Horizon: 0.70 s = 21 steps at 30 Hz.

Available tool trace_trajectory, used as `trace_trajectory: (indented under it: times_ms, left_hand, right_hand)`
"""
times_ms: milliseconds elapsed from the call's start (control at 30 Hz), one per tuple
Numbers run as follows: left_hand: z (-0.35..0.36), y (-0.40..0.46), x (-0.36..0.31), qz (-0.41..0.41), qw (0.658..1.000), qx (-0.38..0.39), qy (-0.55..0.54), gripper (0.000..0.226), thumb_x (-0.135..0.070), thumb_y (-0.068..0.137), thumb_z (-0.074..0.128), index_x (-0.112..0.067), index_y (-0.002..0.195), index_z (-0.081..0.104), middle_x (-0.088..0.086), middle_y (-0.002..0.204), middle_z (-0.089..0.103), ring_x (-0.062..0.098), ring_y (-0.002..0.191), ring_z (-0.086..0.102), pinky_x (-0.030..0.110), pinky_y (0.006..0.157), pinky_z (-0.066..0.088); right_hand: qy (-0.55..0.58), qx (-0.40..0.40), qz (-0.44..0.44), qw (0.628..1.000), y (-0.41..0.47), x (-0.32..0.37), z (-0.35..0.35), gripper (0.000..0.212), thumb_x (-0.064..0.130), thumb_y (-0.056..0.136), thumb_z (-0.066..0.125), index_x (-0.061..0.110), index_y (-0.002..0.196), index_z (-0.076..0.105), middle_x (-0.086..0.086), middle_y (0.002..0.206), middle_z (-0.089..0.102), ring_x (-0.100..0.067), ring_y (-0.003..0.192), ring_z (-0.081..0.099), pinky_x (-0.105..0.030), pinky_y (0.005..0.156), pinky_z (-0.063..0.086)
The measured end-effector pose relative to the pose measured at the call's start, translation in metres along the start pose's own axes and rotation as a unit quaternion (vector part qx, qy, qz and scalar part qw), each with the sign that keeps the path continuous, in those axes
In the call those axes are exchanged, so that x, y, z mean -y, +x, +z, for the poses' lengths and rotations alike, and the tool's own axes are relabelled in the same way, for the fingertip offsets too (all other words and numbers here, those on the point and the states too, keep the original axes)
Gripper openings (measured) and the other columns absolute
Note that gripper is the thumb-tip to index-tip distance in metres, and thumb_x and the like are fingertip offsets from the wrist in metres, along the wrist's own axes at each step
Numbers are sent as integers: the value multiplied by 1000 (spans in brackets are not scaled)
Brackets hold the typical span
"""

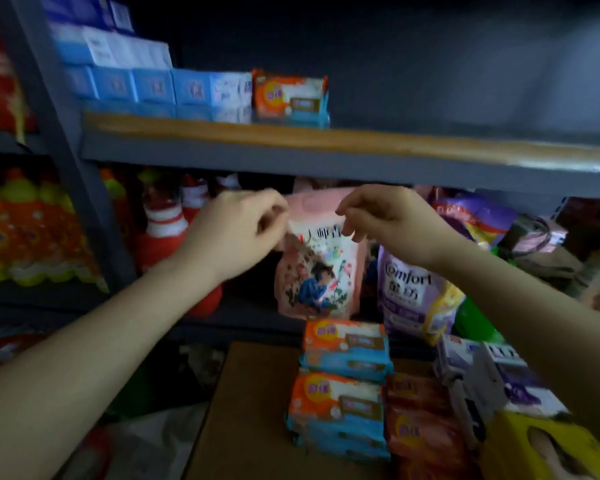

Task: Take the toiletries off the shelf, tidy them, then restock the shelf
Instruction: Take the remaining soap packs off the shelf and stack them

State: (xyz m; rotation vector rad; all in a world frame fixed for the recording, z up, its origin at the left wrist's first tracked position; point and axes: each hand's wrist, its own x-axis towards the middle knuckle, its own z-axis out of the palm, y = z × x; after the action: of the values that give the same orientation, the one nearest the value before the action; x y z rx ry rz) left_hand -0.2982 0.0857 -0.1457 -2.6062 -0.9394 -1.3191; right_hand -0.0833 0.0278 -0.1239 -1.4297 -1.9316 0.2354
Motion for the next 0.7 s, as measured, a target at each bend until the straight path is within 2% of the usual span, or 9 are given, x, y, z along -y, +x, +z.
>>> trace_trajectory:
  times_ms: [100,167,233,333,400,467,533,600,700]
  left_hand:
    - [-27,49,19,83,987,-89,100,27,-26,82,45,-8,89,65,9,78,67,32,74,64,43,61,53]
    - [-38,77,34,112,974,-103,167,29,-22,83,44,-4,94,64,15,85,64,36,80,60,44,65,52]
    - [-42,98,50,111,964,-95,222,35,-24,83,42,0,99,63,19,95,62,38,86,59,45,70,49]
    - [-41,113,74,99,957,-81,261,41,-28,83,41,1,99,64,19,103,62,37,97,59,43,81,44]
    - [-37,115,85,79,961,-98,244,41,-28,83,41,1,99,65,17,103,63,35,97,60,41,85,42]
    - [-34,117,90,54,969,-99,221,47,-33,81,39,0,104,64,16,106,64,34,97,61,39,84,44]
    - [-32,117,91,38,971,-82,220,52,-38,81,36,-3,108,63,15,113,63,33,101,60,40,86,45]
    - [-32,117,92,36,973,-81,215,53,-40,80,36,-4,106,64,12,110,64,31,99,61,39,85,45]
    - [-33,117,95,46,974,-89,206,45,-39,80,37,-7,93,66,8,95,67,28,89,63,35,80,45]
  right_hand:
    - [-39,-95,-36,994,24,15,-12,14,7,89,53,15,90,64,9,70,65,-1,62,58,-9,58,43]
    - [-73,-147,-51,985,41,20,-18,15,7,88,53,17,89,63,3,71,65,-7,59,56,-19,57,43]
    - [-107,-182,-59,976,58,22,-24,15,7,88,53,14,93,65,2,71,62,-8,57,51,-22,58,37]
    - [-131,-242,-73,959,87,24,-31,17,2,86,52,9,92,66,15,62,47,1,54,43,-10,54,31]
    - [-129,-259,-82,954,109,24,-34,17,0,86,50,7,90,65,19,61,44,2,53,42,-8,53,31]
    - [-150,-229,-69,959,138,21,-37,19,3,87,49,8,97,64,10,73,55,-4,63,47,-12,57,30]
    - [-188,-133,-10,973,172,16,-39,25,12,91,49,11,115,59,-5,106,62,-17,90,56,-16,71,33]
    - [-240,-33,45,969,203,11,-39,44,24,94,50,11,135,43,-11,135,49,-25,119,49,-27,88,37]
    - [-258,65,79,961,228,-1,-31,71,41,94,48,13,148,12,-11,152,27,-27,136,31,-33,107,27]
